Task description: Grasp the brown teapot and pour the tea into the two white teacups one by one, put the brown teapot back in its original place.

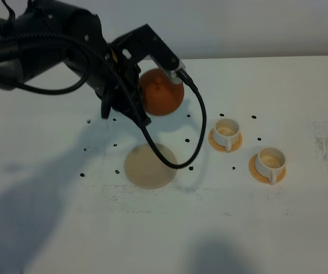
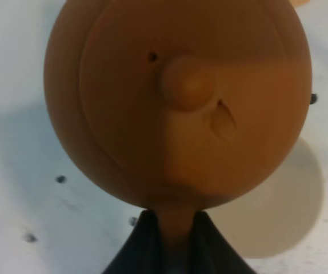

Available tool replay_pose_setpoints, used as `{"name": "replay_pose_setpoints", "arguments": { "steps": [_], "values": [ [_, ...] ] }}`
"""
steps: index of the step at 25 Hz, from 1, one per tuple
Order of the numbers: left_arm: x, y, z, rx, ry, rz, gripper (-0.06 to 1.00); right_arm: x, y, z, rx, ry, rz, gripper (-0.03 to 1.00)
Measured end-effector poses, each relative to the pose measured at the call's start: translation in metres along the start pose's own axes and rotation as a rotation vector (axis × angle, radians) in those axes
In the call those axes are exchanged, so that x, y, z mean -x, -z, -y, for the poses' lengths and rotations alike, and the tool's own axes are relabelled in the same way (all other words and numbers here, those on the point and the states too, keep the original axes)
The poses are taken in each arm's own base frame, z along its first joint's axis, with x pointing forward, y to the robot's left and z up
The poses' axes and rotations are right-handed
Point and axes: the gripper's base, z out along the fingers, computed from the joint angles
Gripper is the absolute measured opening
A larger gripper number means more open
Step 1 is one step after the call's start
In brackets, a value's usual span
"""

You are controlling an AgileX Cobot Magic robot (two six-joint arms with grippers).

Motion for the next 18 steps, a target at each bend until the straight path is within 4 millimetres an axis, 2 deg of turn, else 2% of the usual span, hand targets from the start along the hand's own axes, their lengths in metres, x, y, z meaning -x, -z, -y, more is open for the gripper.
{"name": "replay_pose_setpoints", "arguments": {
  "steps": [4,9,18],
  "values": [
    [0.014,-0.004,-0.009,0.010,-0.041,0.015,0.10,0.000,0.000,0.000,0.000,0.000,0.000,0.51],
    [0.028,-0.020,-0.017,0.015,-0.110,0.021,0.10,0.000,0.000,0.000,0.000,0.000,0.000,0.51],
    [0.028,-0.051,-0.014,-0.023,-0.273,0.001,0.10,0.000,0.000,0.000,0.000,0.000,0.000,0.51]
  ]
}}
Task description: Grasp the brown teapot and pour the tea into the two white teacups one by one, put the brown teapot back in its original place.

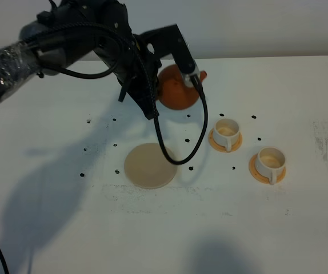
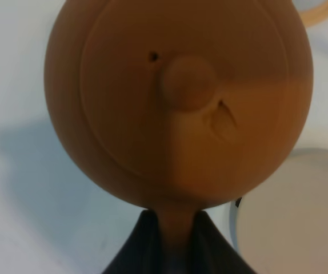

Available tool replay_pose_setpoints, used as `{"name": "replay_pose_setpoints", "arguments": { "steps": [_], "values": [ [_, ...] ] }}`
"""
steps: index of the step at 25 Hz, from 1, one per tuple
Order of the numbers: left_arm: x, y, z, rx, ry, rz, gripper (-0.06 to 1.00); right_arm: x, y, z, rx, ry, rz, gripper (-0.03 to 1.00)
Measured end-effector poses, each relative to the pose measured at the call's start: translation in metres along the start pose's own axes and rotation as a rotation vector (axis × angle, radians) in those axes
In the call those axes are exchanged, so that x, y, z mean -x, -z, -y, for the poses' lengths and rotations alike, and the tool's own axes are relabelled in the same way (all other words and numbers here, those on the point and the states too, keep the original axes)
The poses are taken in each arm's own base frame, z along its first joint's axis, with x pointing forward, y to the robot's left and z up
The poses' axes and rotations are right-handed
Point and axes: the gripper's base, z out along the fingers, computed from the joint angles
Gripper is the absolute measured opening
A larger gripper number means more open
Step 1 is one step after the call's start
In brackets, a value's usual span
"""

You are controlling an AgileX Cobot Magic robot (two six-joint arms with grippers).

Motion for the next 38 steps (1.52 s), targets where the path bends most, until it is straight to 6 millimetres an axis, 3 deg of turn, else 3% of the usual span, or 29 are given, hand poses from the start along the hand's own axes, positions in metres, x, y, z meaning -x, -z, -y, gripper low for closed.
{"name": "replay_pose_setpoints", "arguments": {
  "steps": [9,18,27,38],
  "values": [
    [0.000,-0.024,-0.001,0.031,-0.127,0.035,0.10,0.000,0.000,0.000,0.000,0.000,0.000,0.51],
    [0.003,-0.025,-0.003,0.062,-0.238,0.060,0.10,0.000,0.000,0.000,0.000,0.000,0.000,0.51],
    [-0.003,-0.047,0.003,0.031,-0.251,0.036,0.10,0.000,0.000,0.000,0.000,0.000,0.000,0.51],
    [0.004,-0.064,0.009,0.074,-0.356,0.073,0.10,0.000,0.000,0.000,0.000,0.000,0.000,0.51]
  ]
}}
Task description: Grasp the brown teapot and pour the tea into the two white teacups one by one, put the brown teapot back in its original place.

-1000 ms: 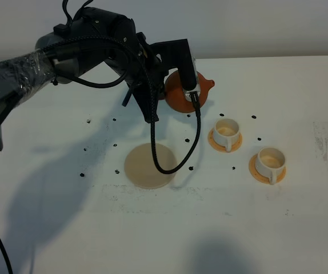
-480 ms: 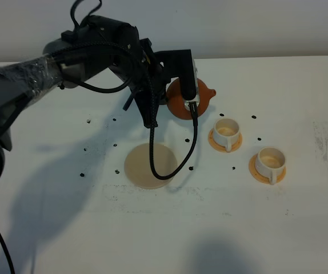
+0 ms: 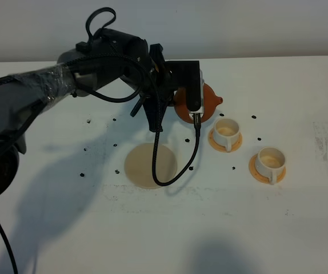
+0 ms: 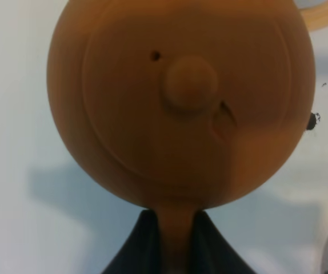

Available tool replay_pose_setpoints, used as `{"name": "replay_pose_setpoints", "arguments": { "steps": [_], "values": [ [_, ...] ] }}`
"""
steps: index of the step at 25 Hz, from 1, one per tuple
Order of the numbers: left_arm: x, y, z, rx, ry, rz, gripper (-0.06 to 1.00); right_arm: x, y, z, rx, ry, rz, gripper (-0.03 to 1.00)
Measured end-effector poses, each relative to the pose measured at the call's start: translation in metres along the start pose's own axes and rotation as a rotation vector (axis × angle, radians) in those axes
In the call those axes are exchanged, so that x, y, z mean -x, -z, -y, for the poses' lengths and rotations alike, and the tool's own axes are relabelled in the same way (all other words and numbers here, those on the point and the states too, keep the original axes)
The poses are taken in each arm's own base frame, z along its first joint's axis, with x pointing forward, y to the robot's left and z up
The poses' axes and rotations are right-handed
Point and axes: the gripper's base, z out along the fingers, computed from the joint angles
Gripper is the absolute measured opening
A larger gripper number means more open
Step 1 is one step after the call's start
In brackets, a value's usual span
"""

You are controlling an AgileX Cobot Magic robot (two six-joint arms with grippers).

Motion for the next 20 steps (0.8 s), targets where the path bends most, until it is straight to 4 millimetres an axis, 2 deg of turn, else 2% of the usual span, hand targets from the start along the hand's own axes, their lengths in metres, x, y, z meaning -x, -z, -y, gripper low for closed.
{"name": "replay_pose_setpoints", "arguments": {
  "steps": [20],
  "values": [
    [0.015,-0.004,0.001,0.098,-0.259,-0.023,0.10,0.000,0.000,0.000,0.000,0.000,0.000,0.51]
  ]
}}
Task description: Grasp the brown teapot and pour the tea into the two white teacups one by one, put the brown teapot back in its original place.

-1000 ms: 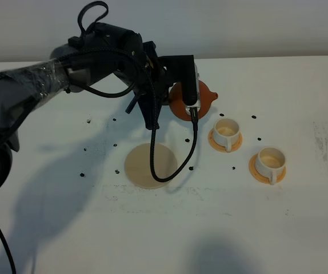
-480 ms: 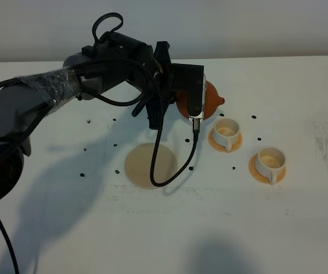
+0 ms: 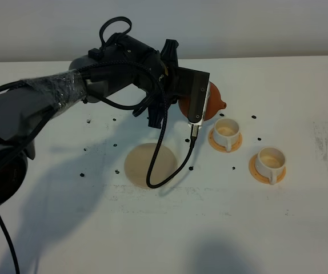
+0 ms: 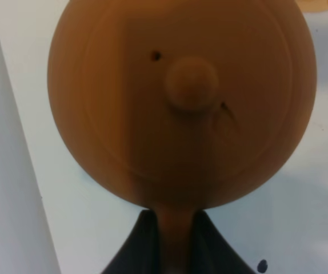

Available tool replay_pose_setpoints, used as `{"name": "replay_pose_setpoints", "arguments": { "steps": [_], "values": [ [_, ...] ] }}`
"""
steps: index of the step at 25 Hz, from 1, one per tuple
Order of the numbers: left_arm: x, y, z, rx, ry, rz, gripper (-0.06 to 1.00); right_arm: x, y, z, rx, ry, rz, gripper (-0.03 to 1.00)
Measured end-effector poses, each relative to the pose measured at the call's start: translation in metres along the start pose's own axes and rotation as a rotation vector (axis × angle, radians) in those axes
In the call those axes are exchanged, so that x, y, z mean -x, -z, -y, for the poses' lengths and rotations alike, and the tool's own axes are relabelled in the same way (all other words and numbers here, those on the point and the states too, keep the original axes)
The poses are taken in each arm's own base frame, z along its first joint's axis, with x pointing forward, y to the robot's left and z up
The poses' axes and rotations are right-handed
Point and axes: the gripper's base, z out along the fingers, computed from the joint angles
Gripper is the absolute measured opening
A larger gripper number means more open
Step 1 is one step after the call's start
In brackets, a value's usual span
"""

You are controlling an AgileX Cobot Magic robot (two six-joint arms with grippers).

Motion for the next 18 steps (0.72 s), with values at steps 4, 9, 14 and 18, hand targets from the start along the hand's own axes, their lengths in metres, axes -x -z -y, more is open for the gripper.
{"name": "replay_pose_setpoints", "arguments": {
  "steps": [4,9,14,18],
  "values": [
    [0.000,-0.002,0.000,0.011,-0.036,-0.012,0.10,0.000,0.000,0.000,0.000,0.000,0.000,0.51],
    [0.001,-0.007,0.002,0.026,-0.099,-0.029,0.10,0.000,0.000,0.000,0.000,0.000,0.000,0.51],
    [0.007,-0.015,0.007,0.039,-0.130,-0.023,0.10,0.000,0.000,0.000,0.000,0.000,0.000,0.51],
    [0.010,-0.018,0.009,0.049,-0.171,-0.029,0.10,0.000,0.000,0.000,0.000,0.000,0.000,0.51]
  ]
}}
